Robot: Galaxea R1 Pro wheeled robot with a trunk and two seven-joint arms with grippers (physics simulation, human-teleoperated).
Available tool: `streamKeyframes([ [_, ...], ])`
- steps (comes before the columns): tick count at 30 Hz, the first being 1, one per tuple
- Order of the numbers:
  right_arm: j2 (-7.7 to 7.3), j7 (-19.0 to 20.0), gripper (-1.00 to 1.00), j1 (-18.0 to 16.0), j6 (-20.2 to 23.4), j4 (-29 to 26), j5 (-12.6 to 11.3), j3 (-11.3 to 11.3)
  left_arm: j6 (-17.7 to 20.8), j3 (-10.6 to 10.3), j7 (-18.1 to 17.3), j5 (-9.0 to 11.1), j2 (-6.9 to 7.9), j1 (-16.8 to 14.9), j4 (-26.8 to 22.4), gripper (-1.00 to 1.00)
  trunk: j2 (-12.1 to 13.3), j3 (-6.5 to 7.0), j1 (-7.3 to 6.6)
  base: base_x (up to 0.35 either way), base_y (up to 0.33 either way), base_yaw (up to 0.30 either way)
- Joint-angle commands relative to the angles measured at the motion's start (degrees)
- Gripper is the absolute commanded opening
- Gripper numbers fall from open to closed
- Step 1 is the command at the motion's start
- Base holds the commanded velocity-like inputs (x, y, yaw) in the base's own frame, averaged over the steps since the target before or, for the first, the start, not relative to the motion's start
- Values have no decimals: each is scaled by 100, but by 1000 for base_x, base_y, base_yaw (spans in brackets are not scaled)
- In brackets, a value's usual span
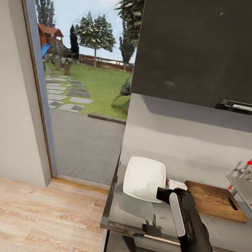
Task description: In the kitchen, take the Vidalia onion out of the sink, dice it on the chopping board with the paring knife, put the diced onion into the bowl on the countertop, then place both the paring knife and the chopping board into the sink.
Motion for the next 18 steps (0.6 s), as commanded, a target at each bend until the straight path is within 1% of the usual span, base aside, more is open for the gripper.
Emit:
streamKeyframes([
  [1,-2,-55,-100,-6,14,-4,-55,10,-9,11,-1,5,-5,0,-6,100,-13,-12,4,0,0,0],
  [14,4,-53,-100,-6,14,82,-55,11,-9,11,-1,5,-5,-2,-6,100,-13,-12,4,0,0,0],
  [18,8,-49,-100,-6,11,209,-62,18,-9,11,-1,5,-5,-2,-6,100,-13,-12,4,0,0,0],
])
